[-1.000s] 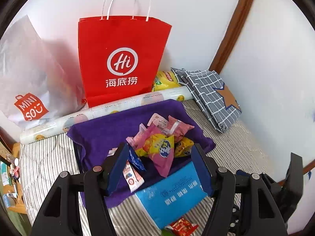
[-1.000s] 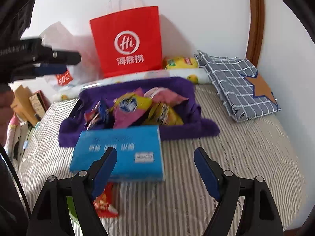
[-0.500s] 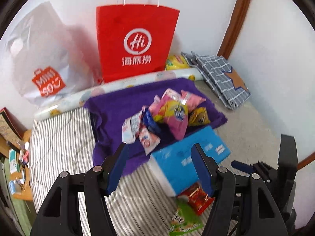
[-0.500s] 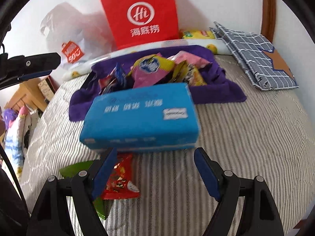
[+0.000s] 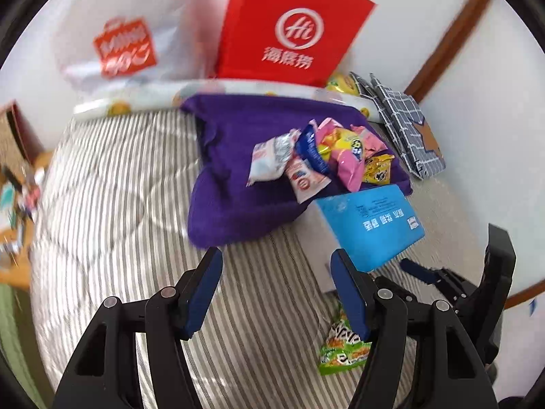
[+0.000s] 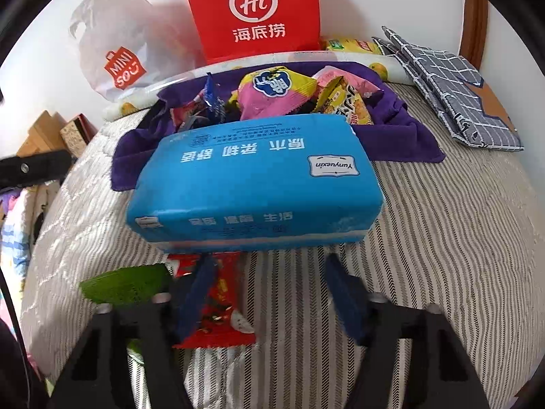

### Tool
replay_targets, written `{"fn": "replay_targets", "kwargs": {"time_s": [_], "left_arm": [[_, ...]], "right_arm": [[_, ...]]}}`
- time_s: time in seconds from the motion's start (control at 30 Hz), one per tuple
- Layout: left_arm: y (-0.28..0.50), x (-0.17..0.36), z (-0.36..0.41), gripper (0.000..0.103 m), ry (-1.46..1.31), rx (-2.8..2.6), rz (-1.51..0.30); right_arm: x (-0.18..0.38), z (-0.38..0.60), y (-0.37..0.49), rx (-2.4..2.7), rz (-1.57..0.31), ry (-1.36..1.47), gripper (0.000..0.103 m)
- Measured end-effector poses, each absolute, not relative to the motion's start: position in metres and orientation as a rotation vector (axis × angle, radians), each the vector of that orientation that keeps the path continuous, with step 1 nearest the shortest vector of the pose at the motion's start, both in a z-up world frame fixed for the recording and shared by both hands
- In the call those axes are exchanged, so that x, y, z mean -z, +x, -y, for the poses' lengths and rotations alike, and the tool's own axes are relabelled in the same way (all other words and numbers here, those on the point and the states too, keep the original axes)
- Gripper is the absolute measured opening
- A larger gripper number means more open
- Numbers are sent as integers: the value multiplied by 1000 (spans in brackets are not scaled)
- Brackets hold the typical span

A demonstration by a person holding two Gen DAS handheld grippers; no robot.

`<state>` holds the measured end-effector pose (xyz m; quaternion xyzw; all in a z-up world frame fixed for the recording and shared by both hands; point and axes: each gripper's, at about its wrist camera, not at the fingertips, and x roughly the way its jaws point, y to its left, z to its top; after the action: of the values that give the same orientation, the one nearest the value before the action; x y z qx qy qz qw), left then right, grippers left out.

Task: Organize snacks
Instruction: 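Move both open tools back toward the remaining snacks beside the tissue pack, then grasp the red packet with the right tool while the left grasps the green snack bag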

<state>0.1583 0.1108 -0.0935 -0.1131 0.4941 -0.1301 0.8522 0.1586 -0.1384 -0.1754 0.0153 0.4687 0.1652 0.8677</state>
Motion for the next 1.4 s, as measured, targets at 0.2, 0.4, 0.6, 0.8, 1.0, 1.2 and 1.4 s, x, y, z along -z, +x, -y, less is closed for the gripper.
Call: {"fn": "replay_targets", "kwargs": {"time_s": [0.2,0.4,0.6,0.8,1.0,1.2,1.4], "left_arm": [[147,105,-119,65,-274,239,-1070],[134,112,-117,65,-290,224,-1095],[119,109,-110,65,-266,206,-1097],[109,105,-102,65,-248,195,-1092],[101,114,-85,65,-219,219,-1116],[84,134,-71,65,-261,308,-1146],[69,130,-46,72,-251,372,-1100]], "right_arm": [[170,146,153,-372,-1000,63,43],[169,137,145,-461,-1006,100,55],[183,115,146,-496,-1027,29,54],[175,121,139,-485,-980,5,40],[162,151,121,-444,-929,28,40],[160,192,107,-354,-920,71,40],[160,221,97,-299,-906,110,40]]}}
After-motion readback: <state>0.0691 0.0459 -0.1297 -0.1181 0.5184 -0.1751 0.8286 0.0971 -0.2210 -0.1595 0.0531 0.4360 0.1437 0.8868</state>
